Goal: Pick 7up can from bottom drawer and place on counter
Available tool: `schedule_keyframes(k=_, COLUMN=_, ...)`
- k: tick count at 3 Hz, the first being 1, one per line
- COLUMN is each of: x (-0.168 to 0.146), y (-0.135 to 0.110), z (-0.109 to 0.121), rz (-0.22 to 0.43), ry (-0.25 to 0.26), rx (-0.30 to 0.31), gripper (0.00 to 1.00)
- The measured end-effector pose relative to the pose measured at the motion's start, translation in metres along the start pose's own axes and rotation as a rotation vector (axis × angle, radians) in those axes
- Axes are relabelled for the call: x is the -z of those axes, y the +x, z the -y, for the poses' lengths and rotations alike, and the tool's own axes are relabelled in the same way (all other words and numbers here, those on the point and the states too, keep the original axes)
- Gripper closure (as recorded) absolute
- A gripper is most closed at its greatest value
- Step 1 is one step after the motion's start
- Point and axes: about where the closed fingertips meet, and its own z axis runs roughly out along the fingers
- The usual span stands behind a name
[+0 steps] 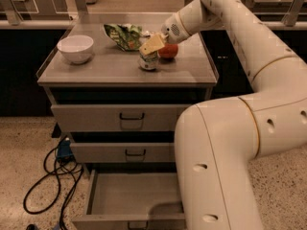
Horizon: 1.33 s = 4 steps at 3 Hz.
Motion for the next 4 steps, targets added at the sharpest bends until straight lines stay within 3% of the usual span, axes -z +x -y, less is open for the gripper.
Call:
schedule_keyframes(k=1, x=0.0000, y=0.0000, z=0.0000, rz=0.000, ry=0.000, rx=0.000, gripper=1.00)
schedule_keyframes(k=4, x=-0.0001, y=0.0000, z=0.0000, rz=0.000, ry=0.000, rx=0.000, gripper=0.34)
